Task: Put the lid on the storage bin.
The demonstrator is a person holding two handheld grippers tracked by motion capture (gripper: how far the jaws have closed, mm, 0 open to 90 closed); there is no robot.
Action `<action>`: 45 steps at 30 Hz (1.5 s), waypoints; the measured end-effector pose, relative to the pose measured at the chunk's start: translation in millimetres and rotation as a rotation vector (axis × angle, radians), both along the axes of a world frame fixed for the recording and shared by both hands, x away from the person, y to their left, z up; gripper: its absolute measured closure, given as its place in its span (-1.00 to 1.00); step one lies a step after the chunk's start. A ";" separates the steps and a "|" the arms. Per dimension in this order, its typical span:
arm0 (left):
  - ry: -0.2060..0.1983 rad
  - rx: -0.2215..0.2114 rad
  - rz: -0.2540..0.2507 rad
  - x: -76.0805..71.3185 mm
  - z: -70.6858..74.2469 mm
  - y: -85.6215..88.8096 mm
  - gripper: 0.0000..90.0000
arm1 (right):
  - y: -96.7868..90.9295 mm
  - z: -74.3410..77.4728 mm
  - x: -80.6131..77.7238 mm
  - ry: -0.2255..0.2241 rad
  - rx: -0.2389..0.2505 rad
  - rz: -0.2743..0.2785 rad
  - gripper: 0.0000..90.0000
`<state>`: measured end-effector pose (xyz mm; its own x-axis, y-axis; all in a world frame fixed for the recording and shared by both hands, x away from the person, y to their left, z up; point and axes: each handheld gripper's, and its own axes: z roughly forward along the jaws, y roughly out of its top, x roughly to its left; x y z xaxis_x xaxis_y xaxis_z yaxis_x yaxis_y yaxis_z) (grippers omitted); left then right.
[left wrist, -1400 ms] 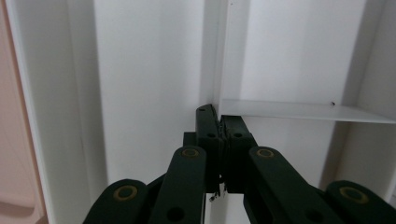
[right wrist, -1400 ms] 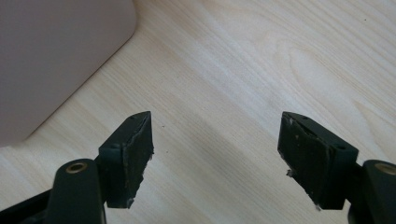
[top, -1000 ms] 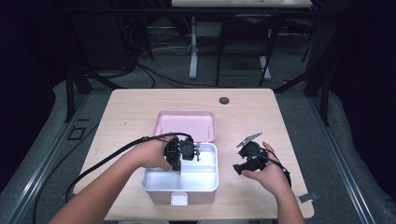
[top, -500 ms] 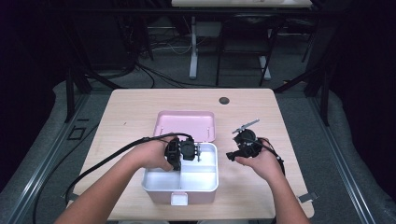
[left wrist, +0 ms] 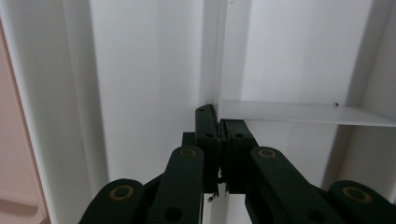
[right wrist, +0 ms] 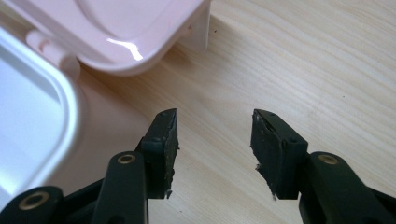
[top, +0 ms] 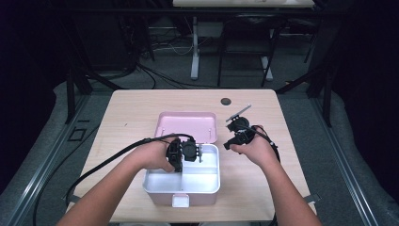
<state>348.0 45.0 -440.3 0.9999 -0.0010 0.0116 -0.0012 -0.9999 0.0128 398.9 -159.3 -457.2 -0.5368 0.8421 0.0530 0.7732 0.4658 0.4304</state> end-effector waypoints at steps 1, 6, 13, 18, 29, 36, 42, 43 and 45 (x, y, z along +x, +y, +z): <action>-0.001 -0.001 0.001 0.0 -0.1 0.0 0.93 | 2.5 2.0 2.4 0.000 -0.014 -0.008 0.17; -0.008 0.001 -0.002 -0.5 -0.1 0.1 0.93 | 11.5 11.2 15.9 0.010 -0.013 -0.042 0.23; -0.007 0.001 -0.002 -0.4 0.0 0.1 0.93 | 21.1 21.6 33.1 0.021 0.029 -0.104 0.27; -0.009 0.000 -0.001 -0.7 -0.1 0.2 0.93 | 28.8 23.0 43.9 -0.008 0.040 -0.136 0.33; -0.005 0.000 0.002 -0.4 0.0 0.2 0.93 | 35.6 -2.2 59.4 -0.096 0.098 -0.220 0.49; -0.007 -0.003 0.003 -0.9 -0.2 0.3 0.93 | 40.8 -10.5 65.2 -0.159 0.110 -0.259 0.55; -0.013 -0.005 0.004 -1.4 -0.1 0.4 0.93 | 41.8 -19.1 67.7 -0.190 0.161 -0.307 0.55; -0.013 -0.005 0.004 -1.4 -0.1 0.4 0.93 | 41.8 -21.5 68.4 -0.200 0.170 -0.311 0.55; -0.012 -0.005 0.004 -1.4 -0.1 0.4 0.93 | 41.5 -25.0 69.7 -0.205 0.190 -0.313 0.55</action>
<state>346.7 45.4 -440.4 0.9997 0.0028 0.0237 0.0023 -0.9998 0.0175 468.6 -117.9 -482.3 -0.2717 0.9519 0.1418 0.7544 0.1191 0.6456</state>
